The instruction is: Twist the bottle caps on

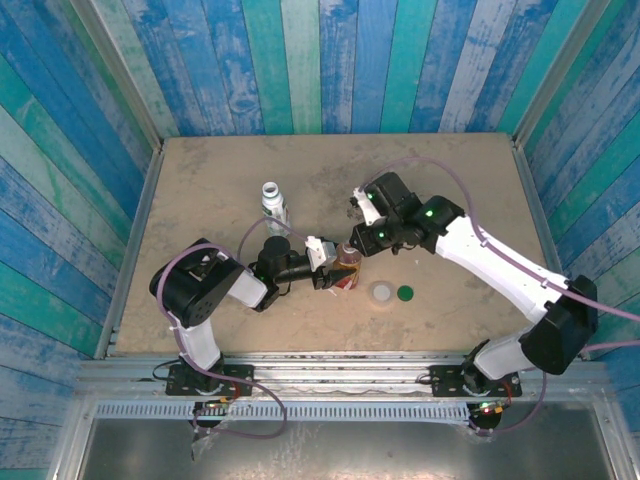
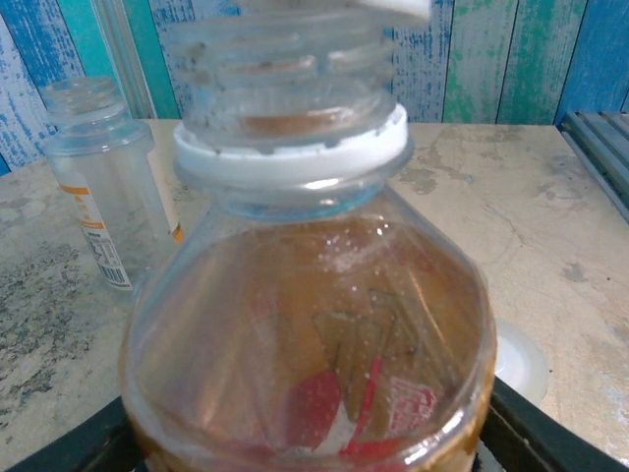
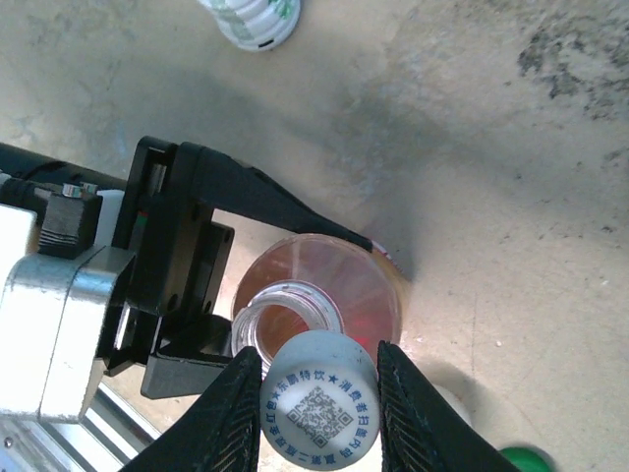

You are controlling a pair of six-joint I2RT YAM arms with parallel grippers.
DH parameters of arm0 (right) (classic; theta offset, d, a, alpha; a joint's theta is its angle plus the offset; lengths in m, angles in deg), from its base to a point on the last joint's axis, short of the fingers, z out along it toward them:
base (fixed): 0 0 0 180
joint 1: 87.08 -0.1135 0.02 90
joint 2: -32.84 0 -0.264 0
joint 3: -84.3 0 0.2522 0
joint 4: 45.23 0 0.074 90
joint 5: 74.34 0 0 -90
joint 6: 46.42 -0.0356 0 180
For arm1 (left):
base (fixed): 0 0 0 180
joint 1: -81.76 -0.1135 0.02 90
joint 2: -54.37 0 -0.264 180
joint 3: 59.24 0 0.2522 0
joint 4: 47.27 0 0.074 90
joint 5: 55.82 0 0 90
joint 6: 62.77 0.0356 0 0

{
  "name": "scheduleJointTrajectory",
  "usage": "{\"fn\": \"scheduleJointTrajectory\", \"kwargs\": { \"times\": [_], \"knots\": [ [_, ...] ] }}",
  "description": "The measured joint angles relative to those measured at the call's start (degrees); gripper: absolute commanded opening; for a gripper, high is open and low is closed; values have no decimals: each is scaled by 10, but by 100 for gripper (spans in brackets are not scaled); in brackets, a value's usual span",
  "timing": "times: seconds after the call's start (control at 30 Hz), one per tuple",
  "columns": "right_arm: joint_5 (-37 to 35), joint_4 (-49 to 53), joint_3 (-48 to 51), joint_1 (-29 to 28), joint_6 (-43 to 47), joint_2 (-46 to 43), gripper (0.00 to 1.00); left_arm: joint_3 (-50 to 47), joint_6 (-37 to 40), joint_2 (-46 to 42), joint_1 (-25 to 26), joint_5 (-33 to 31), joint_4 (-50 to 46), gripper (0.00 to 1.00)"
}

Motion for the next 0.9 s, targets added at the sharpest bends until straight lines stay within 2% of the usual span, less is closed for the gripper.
{"fn": "scheduleJointTrajectory", "kwargs": {
  "times": [0.47,0.9],
  "knots": [
    [12,5,-29,-11,17,32,32,3,0,0,-1,3,-5,61],
    [-27,68,-93,-29,30,80,35,4,2,0,-1,5,-8,62]
  ]
}}
